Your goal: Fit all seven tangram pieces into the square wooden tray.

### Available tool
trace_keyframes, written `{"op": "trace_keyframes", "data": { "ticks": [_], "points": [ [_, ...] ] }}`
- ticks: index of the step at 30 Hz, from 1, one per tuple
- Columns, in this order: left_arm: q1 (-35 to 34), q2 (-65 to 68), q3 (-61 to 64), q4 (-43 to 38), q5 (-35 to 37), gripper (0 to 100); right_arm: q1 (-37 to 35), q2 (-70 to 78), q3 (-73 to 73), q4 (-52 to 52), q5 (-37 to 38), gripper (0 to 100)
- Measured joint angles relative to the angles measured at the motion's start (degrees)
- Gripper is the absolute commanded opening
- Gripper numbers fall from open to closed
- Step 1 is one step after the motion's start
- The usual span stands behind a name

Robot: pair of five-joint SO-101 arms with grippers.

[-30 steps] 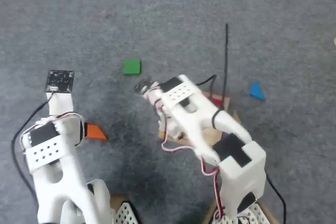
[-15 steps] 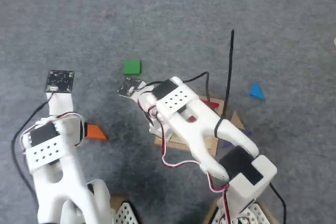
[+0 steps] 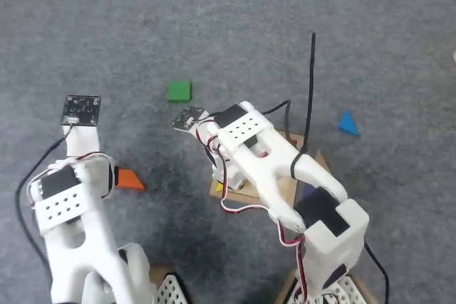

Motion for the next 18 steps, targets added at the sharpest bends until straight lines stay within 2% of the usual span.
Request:
{"op": "trace_keyframes", "data": {
  "ticks": [18],
  "points": [
    [0.00, 0.00, 0.00, 0.00, 0.00, 15, 0.44, 4.22, -8.00, -0.26, 1.67, 26.3]
  ]
}}
